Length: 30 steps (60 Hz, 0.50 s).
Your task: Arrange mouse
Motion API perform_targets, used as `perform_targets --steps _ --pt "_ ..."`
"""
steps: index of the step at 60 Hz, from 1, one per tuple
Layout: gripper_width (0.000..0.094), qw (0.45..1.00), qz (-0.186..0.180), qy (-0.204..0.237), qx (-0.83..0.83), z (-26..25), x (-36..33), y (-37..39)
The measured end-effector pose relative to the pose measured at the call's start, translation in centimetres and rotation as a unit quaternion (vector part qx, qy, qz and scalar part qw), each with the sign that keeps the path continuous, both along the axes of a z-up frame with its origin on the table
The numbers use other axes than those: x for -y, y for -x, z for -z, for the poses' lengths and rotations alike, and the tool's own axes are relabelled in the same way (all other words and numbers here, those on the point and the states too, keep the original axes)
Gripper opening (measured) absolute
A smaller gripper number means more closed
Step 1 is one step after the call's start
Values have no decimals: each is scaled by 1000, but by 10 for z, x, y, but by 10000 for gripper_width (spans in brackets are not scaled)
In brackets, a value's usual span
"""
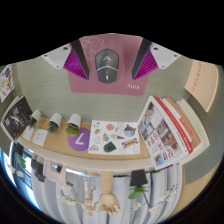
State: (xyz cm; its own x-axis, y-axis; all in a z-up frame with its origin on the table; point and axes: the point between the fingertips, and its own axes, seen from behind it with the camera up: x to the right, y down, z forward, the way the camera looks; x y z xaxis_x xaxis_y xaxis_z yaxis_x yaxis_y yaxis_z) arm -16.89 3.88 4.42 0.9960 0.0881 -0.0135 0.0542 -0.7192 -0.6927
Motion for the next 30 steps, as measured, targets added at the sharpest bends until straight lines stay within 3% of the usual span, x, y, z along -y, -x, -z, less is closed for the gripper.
perform_targets --steps 18,30 --pt "858 996 40 -82 -11 -162 47 -5" --pt "860 991 56 -125 3 -233 98 -7"
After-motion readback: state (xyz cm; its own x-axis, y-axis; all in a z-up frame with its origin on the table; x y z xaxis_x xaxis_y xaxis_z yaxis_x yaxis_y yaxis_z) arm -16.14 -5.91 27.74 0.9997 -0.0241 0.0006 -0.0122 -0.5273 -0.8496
